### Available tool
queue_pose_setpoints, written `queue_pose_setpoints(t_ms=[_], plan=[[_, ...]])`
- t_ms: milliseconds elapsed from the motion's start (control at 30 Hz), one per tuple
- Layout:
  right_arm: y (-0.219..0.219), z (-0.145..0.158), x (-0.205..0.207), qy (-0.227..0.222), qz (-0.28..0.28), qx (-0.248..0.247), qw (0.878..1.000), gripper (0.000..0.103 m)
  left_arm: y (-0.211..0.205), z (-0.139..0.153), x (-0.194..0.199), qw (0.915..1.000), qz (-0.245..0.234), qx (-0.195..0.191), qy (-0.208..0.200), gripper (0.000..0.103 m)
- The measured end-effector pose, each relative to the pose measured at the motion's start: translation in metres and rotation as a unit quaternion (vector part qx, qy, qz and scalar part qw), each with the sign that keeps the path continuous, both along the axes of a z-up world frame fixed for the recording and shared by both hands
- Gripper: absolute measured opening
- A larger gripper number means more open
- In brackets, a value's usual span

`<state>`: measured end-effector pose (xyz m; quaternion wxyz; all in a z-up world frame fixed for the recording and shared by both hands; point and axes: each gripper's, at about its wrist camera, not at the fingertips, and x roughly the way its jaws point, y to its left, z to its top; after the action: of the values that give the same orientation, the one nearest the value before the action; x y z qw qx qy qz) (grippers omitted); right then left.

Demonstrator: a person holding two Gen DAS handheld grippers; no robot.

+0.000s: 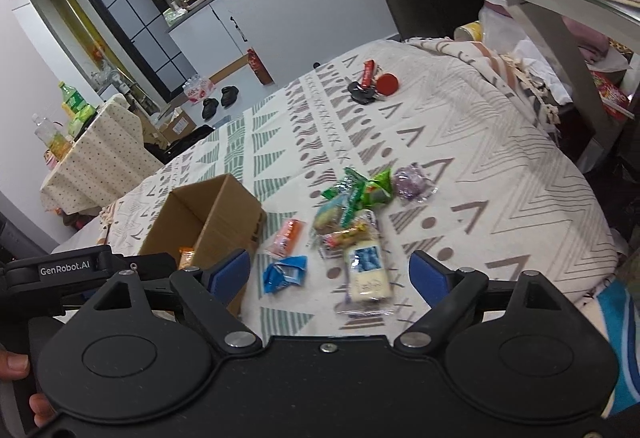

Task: Organize snacks
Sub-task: 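Move both tools back over the remaining snacks, then grasp the blue wrapper with the left tool while the right tool grasps the white bread pack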

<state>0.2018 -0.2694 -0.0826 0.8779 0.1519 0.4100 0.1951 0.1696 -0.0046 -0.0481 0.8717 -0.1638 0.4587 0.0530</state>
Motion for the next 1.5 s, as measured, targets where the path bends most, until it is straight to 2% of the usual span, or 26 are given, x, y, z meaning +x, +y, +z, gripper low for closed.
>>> queue_pose_setpoints(t_ms=[233,500,667,733,1033,1200,1500], plan=[[-0.015,-0.018,0.006,0.017,-0.008,0.009,1.000,0.086,-0.018,-0.014,0.006,1.0000,-0.009,-0.001,0.001,0.090],[-0.006,-0.039,0.018,0.030,-0.001,0.010,0.999,0.082,-0.034,-0.040,0.020,0.9997,-0.023,0.005,0.007,0.087],[-0.003,-0.052,0.031,0.048,0.001,0.004,0.999,0.077,-0.041,-0.060,0.033,0.9995,-0.027,0.007,0.014,0.078],[-0.002,-0.058,0.036,0.055,0.001,0.002,0.998,0.076,-0.042,-0.068,0.039,0.9995,-0.026,0.006,0.019,0.071],[0.000,-0.079,0.056,0.090,0.002,-0.001,0.996,0.067,-0.047,-0.101,0.058,0.9991,-0.023,0.004,0.037,0.061],[0.003,-0.088,0.063,0.106,0.010,0.008,0.994,0.064,-0.046,-0.115,0.067,0.9988,-0.015,0.010,0.045,0.060],[0.017,-0.104,0.075,0.126,0.027,-0.006,0.992,0.063,-0.042,-0.137,0.082,0.9980,0.000,0.035,0.052,0.060]])
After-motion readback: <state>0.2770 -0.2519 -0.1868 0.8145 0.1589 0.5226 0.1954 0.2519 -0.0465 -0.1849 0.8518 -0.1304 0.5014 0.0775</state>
